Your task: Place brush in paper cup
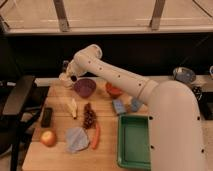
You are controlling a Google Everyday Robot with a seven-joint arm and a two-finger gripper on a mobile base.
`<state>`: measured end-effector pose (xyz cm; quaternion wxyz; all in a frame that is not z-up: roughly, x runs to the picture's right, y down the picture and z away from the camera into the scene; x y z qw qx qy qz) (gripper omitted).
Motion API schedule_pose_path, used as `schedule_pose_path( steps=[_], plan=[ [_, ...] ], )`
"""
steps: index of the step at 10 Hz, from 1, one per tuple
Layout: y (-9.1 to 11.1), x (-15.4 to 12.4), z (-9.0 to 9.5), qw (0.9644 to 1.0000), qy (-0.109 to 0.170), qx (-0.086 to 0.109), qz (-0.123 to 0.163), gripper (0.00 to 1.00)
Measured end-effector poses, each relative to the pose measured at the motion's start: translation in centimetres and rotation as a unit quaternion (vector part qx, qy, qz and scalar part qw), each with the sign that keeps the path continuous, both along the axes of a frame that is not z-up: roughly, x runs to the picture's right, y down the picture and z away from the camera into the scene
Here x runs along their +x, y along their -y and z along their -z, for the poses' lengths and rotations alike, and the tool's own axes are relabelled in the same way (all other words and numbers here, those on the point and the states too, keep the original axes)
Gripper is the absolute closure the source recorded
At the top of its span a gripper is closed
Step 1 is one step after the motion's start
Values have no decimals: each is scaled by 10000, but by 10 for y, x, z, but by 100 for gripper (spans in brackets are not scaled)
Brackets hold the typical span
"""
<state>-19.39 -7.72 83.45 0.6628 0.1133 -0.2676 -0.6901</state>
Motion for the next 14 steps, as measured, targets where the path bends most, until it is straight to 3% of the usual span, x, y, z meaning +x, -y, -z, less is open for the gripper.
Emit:
schedule_pose_path(
  steps=[5,6,11,14],
  plan=[
    [-21,-1,-5,9997,31,-239,58,100],
    [-24,-1,-7,9996,30,-293,57,96],
    [-35,1,-17,9987,17,-504,39,45],
    [-38,0,-20,9983,7,-577,69,38]
  ],
)
